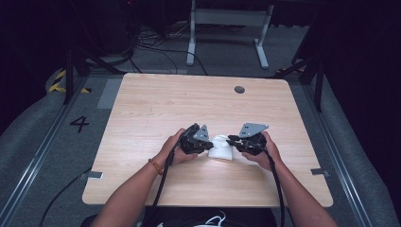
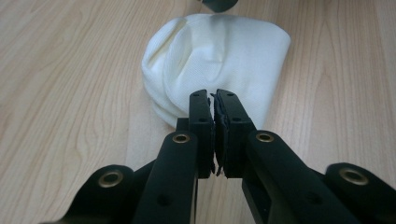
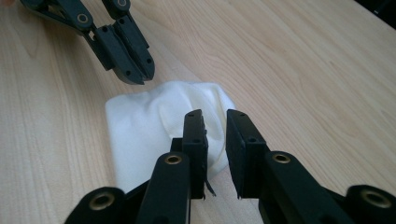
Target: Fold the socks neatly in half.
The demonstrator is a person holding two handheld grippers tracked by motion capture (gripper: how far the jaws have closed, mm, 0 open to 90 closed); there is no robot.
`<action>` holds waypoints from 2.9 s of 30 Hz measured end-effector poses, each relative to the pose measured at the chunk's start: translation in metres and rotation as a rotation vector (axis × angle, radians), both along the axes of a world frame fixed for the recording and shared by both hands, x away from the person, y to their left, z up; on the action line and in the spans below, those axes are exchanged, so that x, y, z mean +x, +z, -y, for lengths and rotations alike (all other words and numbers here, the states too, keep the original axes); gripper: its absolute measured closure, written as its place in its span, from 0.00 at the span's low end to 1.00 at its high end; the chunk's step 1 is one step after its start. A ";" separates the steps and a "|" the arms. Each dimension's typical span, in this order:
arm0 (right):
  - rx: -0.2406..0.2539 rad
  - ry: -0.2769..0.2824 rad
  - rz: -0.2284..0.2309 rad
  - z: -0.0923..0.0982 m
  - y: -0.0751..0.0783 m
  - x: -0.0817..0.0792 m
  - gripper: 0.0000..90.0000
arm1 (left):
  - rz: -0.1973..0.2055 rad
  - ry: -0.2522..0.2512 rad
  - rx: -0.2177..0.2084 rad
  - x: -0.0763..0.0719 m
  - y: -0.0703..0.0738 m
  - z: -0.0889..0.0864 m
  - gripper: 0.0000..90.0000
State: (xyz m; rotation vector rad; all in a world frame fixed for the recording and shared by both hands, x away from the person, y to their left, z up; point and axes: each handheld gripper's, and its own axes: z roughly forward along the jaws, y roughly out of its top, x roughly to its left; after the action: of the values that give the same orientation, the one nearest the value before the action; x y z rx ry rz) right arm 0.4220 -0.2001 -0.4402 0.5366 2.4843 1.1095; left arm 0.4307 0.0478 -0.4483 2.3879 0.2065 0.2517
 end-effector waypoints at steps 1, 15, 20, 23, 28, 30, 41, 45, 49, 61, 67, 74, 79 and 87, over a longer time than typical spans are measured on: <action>-0.004 0.001 0.005 0.001 0.002 -0.002 0.86 | 0.005 -0.002 -0.002 -0.002 0.003 -0.001 0.94; -0.018 0.040 0.031 0.019 0.015 -0.038 0.79 | 0.069 0.036 0.036 -0.039 0.026 -0.048 0.93; -0.008 0.028 0.038 0.033 0.019 -0.050 0.75 | 0.067 0.087 0.049 -0.053 0.024 -0.072 0.91; -0.010 0.019 0.036 0.044 0.020 -0.058 0.73 | 0.057 0.110 0.061 -0.060 0.021 -0.086 0.90; -0.024 0.002 0.032 0.063 0.017 -0.068 0.72 | 0.050 0.159 0.076 -0.069 0.017 -0.110 0.87; -0.035 -0.014 0.022 0.070 0.015 -0.071 0.71 | 0.046 0.175 0.076 -0.072 0.016 -0.119 0.86; -0.045 -0.094 -0.024 0.114 -0.002 -0.084 0.65 | -0.025 0.260 0.063 -0.081 0.003 -0.154 0.70; -0.029 -0.155 -0.067 0.139 -0.014 -0.089 0.61 | -0.051 0.316 0.006 -0.086 -0.005 -0.177 0.60; -0.009 -0.183 -0.088 0.153 -0.022 -0.094 0.54 | -0.065 0.395 -0.021 -0.090 -0.007 -0.197 0.46; 0.079 -0.350 -0.133 0.189 -0.046 -0.101 0.33 | -0.129 0.518 -0.040 -0.097 -0.026 -0.239 0.29; 0.091 -0.384 -0.161 0.195 -0.047 -0.099 0.31 | -0.117 0.556 -0.084 -0.101 -0.033 -0.246 0.28; 0.090 -0.385 -0.161 0.194 -0.047 -0.099 0.31 | -0.109 0.582 -0.075 -0.099 -0.034 -0.239 0.22; 0.092 -0.398 -0.161 0.194 -0.047 -0.099 0.31 | -0.106 0.598 -0.069 -0.099 -0.034 -0.238 0.19; 0.095 -0.401 -0.163 0.195 -0.047 -0.098 0.31 | -0.107 0.605 -0.069 -0.099 -0.034 -0.238 0.18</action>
State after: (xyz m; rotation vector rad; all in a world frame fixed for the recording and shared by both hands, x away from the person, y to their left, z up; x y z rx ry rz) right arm 0.3235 -0.3949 -0.4871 1.1354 2.3150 1.0571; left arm 0.3317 0.2857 -0.4820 2.2151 0.9736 0.3860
